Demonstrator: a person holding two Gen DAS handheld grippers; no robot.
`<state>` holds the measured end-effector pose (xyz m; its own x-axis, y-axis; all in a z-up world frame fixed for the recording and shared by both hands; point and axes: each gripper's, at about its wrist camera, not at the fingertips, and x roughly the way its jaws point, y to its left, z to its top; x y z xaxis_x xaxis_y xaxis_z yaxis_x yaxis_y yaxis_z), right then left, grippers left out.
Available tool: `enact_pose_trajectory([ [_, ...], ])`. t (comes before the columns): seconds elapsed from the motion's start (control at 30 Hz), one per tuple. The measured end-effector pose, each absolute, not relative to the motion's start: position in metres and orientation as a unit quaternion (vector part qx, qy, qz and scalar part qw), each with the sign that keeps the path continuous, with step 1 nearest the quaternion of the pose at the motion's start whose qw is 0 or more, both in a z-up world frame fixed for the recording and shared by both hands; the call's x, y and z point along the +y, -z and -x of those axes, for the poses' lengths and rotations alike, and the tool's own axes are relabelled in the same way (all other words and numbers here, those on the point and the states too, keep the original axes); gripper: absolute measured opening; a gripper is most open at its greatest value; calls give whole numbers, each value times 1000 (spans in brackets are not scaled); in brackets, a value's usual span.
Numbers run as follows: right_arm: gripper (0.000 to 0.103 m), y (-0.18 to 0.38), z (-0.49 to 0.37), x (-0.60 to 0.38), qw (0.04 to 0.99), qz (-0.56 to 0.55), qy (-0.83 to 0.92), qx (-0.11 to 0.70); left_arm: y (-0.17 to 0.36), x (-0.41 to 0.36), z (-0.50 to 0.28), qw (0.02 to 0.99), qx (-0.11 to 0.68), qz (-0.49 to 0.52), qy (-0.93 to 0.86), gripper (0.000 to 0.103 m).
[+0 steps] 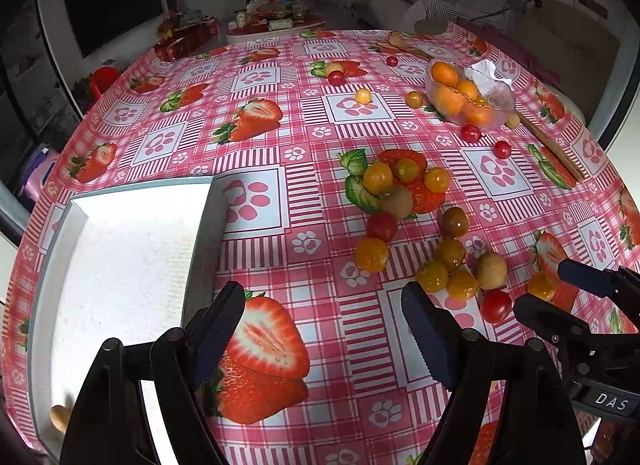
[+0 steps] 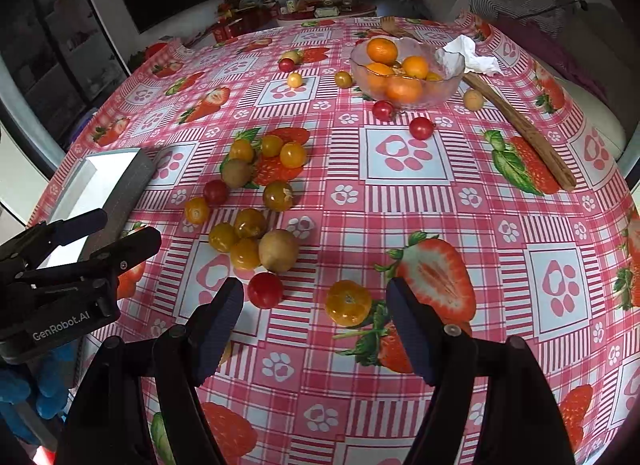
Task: Organize fruits
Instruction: 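Move both grippers back to the fruit pile, then grasp a brown kiwi with the right gripper while the left grasps an orange tomato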
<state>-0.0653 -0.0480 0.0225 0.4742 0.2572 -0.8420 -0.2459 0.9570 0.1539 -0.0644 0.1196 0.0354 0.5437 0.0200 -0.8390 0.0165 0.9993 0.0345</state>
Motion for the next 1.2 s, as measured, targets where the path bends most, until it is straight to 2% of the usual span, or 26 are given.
enact_pose_trajectory([
  [0.43, 76, -17, 50, -48, 856, -5, -172, 487, -12, 112, 38, 867, 498, -21, -6, 82],
  [0.6, 63, -15, 45, -37, 846, -12, -205, 491, -12, 112, 34, 866, 500, -14, -1, 80],
  [0.67, 57, -13, 41, -35, 838, -24, -220, 498, -12, 112, 34, 867, 499, -5, 11, 71],
  [0.73, 50, -9, 38, -33, 826, -41, -240, 508, -13, 109, 34, 867, 497, -9, 13, 67],
  [0.8, 40, -6, 37, -32, 815, -59, -257, 516, -14, 106, 35, 868, 496, -10, 23, 54],
  [0.83, 39, -6, 36, -31, 814, -64, -258, 516, -15, 104, 35, 868, 495, -12, 28, 50],
  [0.87, 34, -6, 37, -31, 814, -66, -258, 516, -15, 102, 35, 869, 494, -14, 35, 41],
  [0.9, 24, -7, 37, -31, 816, -68, -258, 513, -16, 100, 36, 869, 492, -17, 41, 27],
  [0.93, 24, -9, 38, -31, 817, -71, -259, 510, -16, 98, 36, 869, 492, -20, 45, 22],
  [0.97, 24, -10, 39, -32, 819, -67, -254, 510, -17, 96, 37, 869, 491, -22, 45, 22],
  [1.03, 11, -14, 42, -33, 825, -62, -248, 504, -17, 96, 39, 870, 491, -18, 50, 22],
  [1.2, 10, -19, 47, -36, 835, -39, -234, 496, -20, 98, 48, 872, 485, -10, 55, 22],
])
